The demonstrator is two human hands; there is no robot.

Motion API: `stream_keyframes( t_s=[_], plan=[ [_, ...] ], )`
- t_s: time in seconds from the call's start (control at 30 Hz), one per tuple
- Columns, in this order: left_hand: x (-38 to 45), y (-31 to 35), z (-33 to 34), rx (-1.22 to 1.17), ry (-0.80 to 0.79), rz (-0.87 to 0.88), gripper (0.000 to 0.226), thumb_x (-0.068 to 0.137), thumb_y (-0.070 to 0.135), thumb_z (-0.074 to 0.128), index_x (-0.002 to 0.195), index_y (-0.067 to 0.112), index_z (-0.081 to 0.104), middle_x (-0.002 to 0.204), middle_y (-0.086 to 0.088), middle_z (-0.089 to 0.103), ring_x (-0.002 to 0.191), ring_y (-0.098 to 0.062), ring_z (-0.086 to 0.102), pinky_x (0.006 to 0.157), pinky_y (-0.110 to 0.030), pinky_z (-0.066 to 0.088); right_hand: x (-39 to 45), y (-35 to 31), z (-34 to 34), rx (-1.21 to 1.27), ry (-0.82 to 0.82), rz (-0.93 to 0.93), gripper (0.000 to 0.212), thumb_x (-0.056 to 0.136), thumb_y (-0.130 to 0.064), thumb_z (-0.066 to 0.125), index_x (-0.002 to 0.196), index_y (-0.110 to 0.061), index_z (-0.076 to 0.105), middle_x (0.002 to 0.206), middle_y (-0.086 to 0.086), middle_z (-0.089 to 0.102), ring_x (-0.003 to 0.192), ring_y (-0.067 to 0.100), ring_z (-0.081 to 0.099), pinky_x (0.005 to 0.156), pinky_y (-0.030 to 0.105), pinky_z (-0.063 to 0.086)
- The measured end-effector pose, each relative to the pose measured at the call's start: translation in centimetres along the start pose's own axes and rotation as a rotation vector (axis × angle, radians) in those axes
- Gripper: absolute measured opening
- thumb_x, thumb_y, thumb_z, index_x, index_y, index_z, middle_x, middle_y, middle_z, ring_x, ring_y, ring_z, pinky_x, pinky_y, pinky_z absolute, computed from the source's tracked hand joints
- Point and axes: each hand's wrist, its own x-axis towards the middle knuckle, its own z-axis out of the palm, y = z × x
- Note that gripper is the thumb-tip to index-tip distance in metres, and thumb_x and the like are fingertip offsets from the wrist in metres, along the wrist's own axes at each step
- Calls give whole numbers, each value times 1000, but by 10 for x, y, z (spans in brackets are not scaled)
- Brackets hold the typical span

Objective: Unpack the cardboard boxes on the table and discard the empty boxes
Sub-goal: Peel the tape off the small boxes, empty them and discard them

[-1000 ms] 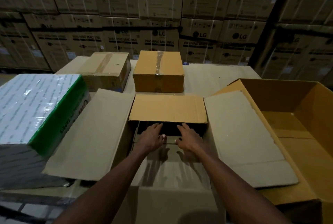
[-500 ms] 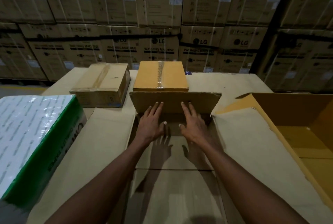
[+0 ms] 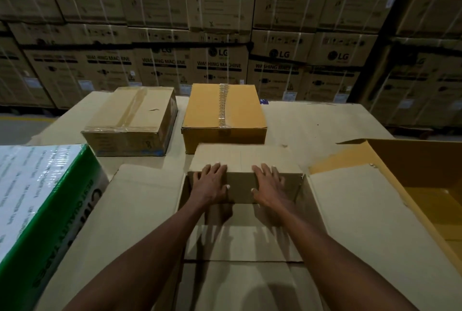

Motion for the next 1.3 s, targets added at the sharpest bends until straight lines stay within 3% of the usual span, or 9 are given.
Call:
stream_keyframes(
  t_s=[0.1,0.3,0.43,0.67,0.83,1.07,1.3],
  plan=[
    [3,-2,4,11,-13,-7,73,94,47,58,156,32,23,165,2,22,153,-28,13,120,-62,9,1,4,5,-11,12,-8,81,93,-32,68,160,-33,23,167,2,20,154,31,10,123,59,12],
    [-8,2,-2,2,30,-10,74,96,50,55,158,35,18,169,-1,11,155,-30,10,121,-62,12,-16,1,-5,-46,53,-3,78,96,-31,65,160,-33,21,170,1,12,157,32,2,122,60,7],
    [-38,7,-6,-59,66,1,67,96,50,55,155,33,29,166,-2,21,151,-30,22,118,-61,23,-48,6,-17,22,79,16,76,96,-34,65,160,-33,24,170,-2,14,154,30,12,121,60,15],
    [-137,17,1,-88,84,-57,61,96,52,55,150,28,42,159,-1,36,142,-28,37,111,-51,39,-142,26,-23,138,117,57,68,98,-34,60,159,-32,31,168,-5,23,150,32,26,119,53,24],
    [-219,15,10,-129,130,-62,56,94,50,54,142,22,55,147,-6,50,129,-30,51,102,-41,46,-225,50,-21,229,157,10,60,97,-31,61,154,-27,43,159,0,42,139,26,47,108,36,42],
    [-338,22,13,-224,244,-161,42,96,42,60,133,23,62,129,-6,62,114,-29,62,90,-39,51,-342,81,-16,265,177,98,55,99,-32,58,152,-32,44,155,-1,48,133,27,53,105,38,46],
    [-396,6,14,-270,251,-311,46,96,45,58,138,26,58,132,-6,64,115,-30,63,95,-46,50,-399,101,-17,228,266,188,56,100,-33,60,153,-31,42,151,0,52,128,26,58,99,42,50]
  ],
)
